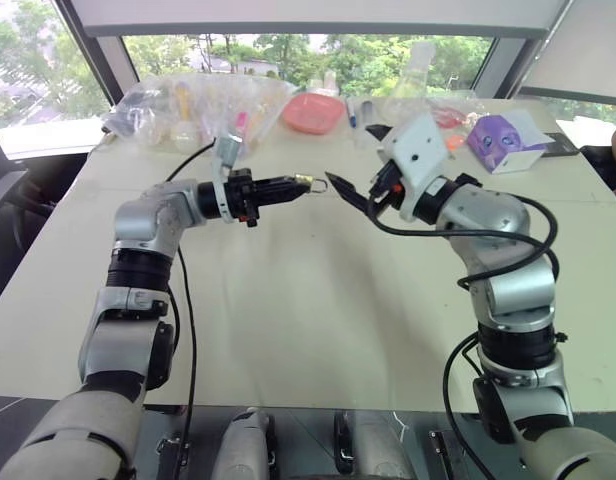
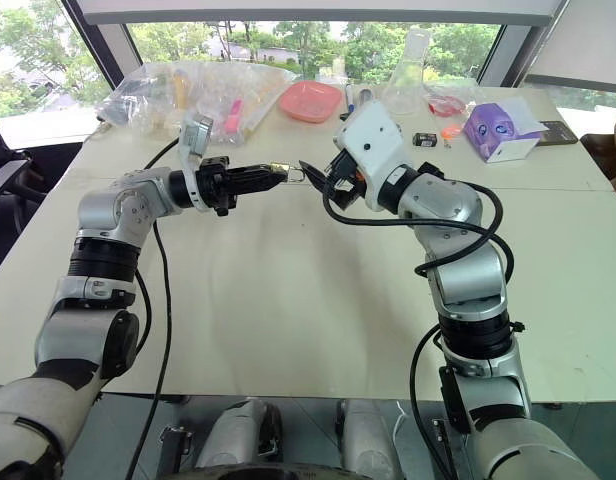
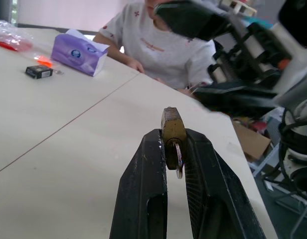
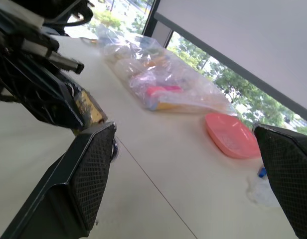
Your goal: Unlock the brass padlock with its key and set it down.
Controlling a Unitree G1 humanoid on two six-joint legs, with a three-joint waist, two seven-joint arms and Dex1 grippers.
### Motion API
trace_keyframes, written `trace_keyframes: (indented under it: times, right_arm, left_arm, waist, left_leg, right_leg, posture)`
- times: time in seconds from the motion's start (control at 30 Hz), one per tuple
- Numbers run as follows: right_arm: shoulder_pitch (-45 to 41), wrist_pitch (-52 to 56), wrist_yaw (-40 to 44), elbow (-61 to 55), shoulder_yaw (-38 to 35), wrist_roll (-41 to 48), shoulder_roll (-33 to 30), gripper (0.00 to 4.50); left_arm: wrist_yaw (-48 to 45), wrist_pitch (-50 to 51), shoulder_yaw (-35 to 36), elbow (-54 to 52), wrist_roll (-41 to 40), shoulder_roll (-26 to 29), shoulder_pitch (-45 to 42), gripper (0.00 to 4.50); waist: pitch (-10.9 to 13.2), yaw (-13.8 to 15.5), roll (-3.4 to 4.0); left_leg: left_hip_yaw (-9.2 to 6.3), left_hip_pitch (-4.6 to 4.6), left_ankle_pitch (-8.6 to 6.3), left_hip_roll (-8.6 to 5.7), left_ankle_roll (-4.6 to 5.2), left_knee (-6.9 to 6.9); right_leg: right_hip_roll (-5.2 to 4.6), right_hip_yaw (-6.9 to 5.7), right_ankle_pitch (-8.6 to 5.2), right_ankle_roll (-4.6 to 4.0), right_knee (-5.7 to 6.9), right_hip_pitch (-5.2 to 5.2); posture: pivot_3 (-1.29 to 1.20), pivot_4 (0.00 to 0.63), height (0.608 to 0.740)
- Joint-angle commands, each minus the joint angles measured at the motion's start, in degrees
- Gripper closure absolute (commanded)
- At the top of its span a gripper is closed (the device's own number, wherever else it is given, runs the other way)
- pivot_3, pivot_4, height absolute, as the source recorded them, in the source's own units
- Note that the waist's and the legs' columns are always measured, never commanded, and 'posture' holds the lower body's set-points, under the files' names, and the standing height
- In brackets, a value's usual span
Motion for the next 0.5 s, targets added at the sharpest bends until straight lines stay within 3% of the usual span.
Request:
trace_keyframes:
  times: [0.03,0.5]
  right_arm:
    - [-0.5,-2.6,-0.3,0.6,0.7,0.5,-1.0,0.03]
    - [0.0,0.3,1.9,2.6,2.4,3.8,-2.8,0.03]
  left_arm:
    - [-0.9,0.7,0.5,-3.8,-1.9,0.5,-0.1,4.50]
    - [-2.7,0.9,-1.1,-8.0,-2.2,2.3,2.1,4.50]
  waist:
    - [0.0,0.0,0.00]
    - [0.0,0.0,0.00]
  left_leg:
    - [0.00,0.00,0.00,0.00,0.00,0.00]
    - [-0.01,0.00,0.00,0.00,0.00,0.00]
  right_leg:
    - [0.00,0.00,0.00,0.00,0.00,0.00]
    - [0.00,0.01,0.00,0.00,-0.01,0.01]
  posture:
    - [0.00,0.150,0.733]
    - [0.00,0.150,0.733]
